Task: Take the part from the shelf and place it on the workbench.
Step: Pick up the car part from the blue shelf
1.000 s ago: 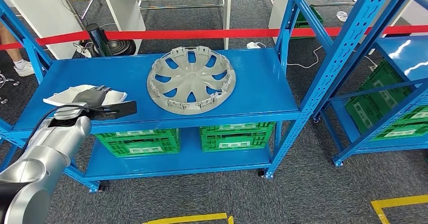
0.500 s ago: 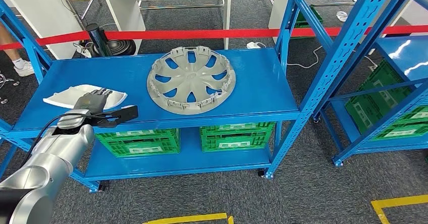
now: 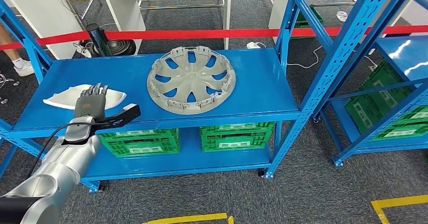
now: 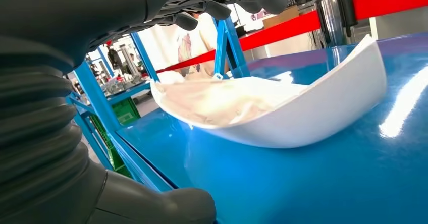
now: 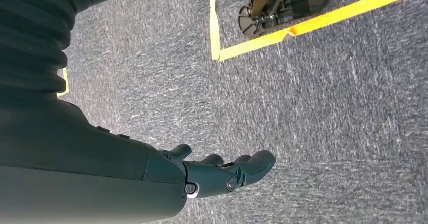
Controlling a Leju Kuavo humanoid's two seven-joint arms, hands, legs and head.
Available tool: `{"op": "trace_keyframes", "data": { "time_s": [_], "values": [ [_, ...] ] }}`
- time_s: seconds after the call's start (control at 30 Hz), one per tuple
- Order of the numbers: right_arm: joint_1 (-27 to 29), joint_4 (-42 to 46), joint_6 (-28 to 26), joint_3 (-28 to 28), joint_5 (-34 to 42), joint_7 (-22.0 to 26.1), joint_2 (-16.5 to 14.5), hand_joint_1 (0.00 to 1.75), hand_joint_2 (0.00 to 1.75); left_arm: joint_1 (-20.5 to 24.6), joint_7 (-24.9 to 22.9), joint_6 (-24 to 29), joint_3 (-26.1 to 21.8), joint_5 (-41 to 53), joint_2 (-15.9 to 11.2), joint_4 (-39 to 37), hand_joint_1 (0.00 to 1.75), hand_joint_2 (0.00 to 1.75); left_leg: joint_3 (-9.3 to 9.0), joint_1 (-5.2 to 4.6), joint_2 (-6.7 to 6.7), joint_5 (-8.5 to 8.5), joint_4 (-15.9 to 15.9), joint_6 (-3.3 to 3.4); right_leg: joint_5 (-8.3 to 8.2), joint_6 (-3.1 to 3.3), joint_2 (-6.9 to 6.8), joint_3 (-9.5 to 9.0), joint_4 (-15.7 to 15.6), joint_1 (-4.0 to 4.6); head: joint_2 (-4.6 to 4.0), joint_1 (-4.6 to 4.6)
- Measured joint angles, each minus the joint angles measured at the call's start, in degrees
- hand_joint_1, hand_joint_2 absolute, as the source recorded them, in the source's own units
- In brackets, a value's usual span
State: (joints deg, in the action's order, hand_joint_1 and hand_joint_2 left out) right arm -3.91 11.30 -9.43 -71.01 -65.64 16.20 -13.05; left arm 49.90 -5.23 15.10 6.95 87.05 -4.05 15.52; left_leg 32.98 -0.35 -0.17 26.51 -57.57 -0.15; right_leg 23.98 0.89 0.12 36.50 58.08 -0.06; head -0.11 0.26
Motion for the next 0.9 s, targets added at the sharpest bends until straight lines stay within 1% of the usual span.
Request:
{"op": "trace_keyframes", "data": {
  "time_s": [0.13, 0.4, 0.53, 0.57, 0.67, 0.7, 0.9],
  "values": [
    [0.0, 0.0, 0.0, 0.0, -0.1, -0.2, 0.0, 0.00, 1.75, -0.2, -0.1, -0.6, 0.0, -0.2, 0.5, -0.3, 0.00, 1.75, 0.00, 0.00, 0.00, 0.00, 0.0, 0.00, 0.00, 0.00, 0.00, 0.00, 0.0, 0.00, 0.00, 0.00],
    [0.2, 0.0, 0.1, 0.0, -0.3, -0.4, 0.1, 0.00, 1.75, -1.0, 0.6, -3.9, 0.0, -1.7, 0.9, -0.9, 0.00, 1.75, 0.00, 0.00, 0.00, 0.00, 0.0, 0.00, 0.00, 0.00, 0.00, 0.00, 0.0, 0.00, 0.00, 0.00],
    [0.3, 0.0, 0.1, 0.0, -0.4, -0.4, 0.1, 0.00, 1.75, -1.1, 0.5, -4.2, -0.1, -2.1, 1.1, -0.9, 0.00, 1.75, 0.01, 0.00, 0.00, 0.00, 0.0, 0.00, 0.00, 0.00, 0.00, 0.00, 0.0, 0.00, 0.00, 0.00],
    [0.3, 0.0, 0.0, 0.0, -0.4, -0.3, 0.1, 0.00, 1.75, -1.2, 0.4, -4.3, -0.1, -2.1, 1.2, -0.9, 0.18, 1.75, 0.01, 0.00, 0.00, 0.00, 0.0, 0.00, 0.00, 0.00, 0.00, 0.00, 0.0, 0.00, 0.00, 0.00],
    [0.3, 0.0, 0.0, 0.0, -0.4, 0.0, 0.2, 0.00, 1.75, -1.2, -0.2, -4.6, -0.1, -2.4, 1.3, -1.0, 1.49, 1.75, 0.01, 0.00, 0.00, 0.00, 0.0, 0.00, 0.00, 0.00, 0.00, 0.00, 0.0, 0.00, 0.00, 0.00],
    [0.3, 0.0, 0.0, 0.0, -0.5, 0.1, 0.2, 0.00, 1.75, -1.2, -0.4, -4.6, -0.2, -2.6, 1.4, -1.0, 1.75, 1.75, 0.01, 0.00, 0.00, 0.00, 0.0, 0.00, 0.00, 0.00, 0.00, 0.00, 0.0, 0.00, 0.00, 0.00],
    [0.3, 0.0, 0.0, 0.0, -0.8, 0.1, 0.4, 0.00, 1.75, -1.2, -0.6, -3.8, -0.5, -2.8, 1.5, -1.0, 1.75, 1.75, 0.01, 0.00, 0.00, 0.00, 0.0, 0.00, 0.00, 0.00, 0.00, 0.00, 0.0, 0.00, 0.00, 0.00]
  ]
}}
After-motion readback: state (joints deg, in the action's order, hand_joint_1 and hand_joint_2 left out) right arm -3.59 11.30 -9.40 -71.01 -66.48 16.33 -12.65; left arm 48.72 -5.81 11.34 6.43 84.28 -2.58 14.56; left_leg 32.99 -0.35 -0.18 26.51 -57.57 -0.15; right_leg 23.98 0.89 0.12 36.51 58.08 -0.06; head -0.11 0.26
